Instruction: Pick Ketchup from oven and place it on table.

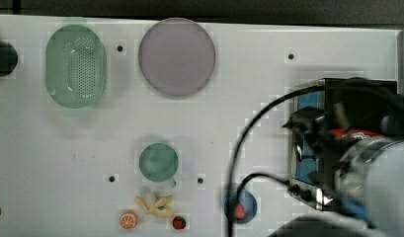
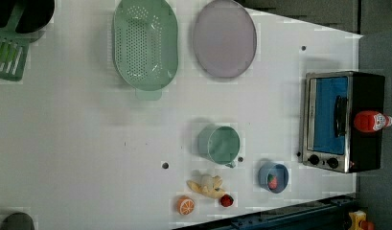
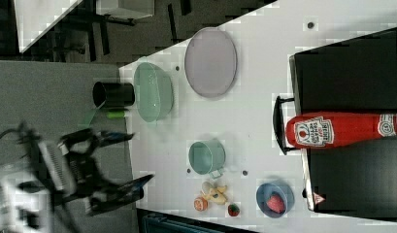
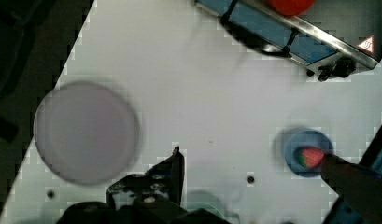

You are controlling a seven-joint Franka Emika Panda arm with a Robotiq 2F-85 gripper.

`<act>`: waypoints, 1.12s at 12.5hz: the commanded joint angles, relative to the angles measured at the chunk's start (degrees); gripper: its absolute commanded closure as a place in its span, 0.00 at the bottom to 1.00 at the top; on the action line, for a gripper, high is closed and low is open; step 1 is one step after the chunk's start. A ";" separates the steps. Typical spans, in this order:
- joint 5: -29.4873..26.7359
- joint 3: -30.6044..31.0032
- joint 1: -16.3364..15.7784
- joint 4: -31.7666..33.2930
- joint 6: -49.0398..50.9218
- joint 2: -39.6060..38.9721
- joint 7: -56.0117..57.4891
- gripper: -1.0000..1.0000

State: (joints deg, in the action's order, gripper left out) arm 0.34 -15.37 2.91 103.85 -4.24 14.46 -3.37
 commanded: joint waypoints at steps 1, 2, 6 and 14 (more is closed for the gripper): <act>0.05 -5.35 -1.51 2.36 -2.71 -6.06 2.76 0.00; 0.05 -7.26 -1.45 2.34 -4.99 -7.11 2.80 0.00; 0.06 -17.40 -1.17 2.30 -16.83 -14.04 2.85 0.00; -9.15 -23.67 0.34 2.29 -25.12 -28.51 0.47 0.00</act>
State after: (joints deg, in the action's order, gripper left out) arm -8.11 -39.08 3.55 107.43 -29.43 -14.17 -2.46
